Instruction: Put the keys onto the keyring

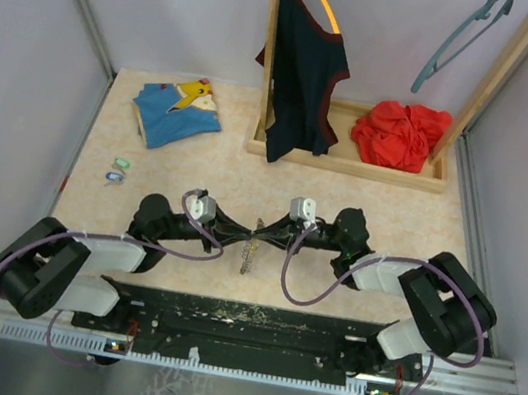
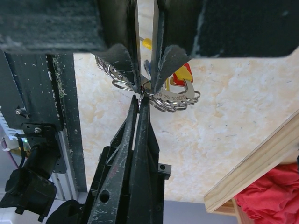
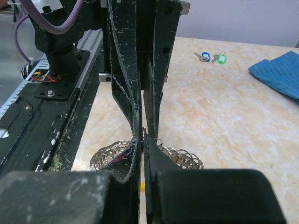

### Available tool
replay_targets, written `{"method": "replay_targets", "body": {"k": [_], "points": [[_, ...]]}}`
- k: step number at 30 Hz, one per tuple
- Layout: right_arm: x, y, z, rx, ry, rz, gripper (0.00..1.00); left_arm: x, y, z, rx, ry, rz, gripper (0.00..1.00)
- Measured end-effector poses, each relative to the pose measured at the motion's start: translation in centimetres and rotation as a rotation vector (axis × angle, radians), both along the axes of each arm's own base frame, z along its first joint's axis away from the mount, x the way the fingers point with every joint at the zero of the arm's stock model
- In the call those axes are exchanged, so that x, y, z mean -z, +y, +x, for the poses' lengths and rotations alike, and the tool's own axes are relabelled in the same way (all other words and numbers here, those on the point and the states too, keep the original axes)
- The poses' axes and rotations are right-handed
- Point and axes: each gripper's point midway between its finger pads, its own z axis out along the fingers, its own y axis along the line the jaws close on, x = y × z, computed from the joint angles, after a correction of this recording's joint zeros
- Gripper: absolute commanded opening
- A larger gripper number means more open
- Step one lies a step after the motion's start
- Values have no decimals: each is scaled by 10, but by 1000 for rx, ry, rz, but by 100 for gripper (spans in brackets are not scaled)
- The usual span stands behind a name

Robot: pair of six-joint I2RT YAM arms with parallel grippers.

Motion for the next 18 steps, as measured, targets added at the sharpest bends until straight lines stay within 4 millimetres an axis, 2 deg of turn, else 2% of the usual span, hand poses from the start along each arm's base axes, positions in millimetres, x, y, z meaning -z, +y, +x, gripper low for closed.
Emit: {"method": "replay_targets", "body": {"k": [5, 11, 18], "points": [[0, 1, -1, -13, 2, -1, 0, 0, -2, -4, 32, 3, -4, 1], [2, 2, 0, -24, 3, -22, 0, 2, -2, -5, 43, 5, 13, 0], [11, 0, 7, -18, -4, -147, 21, 8, -2, 5, 22, 24, 109, 0]]}}
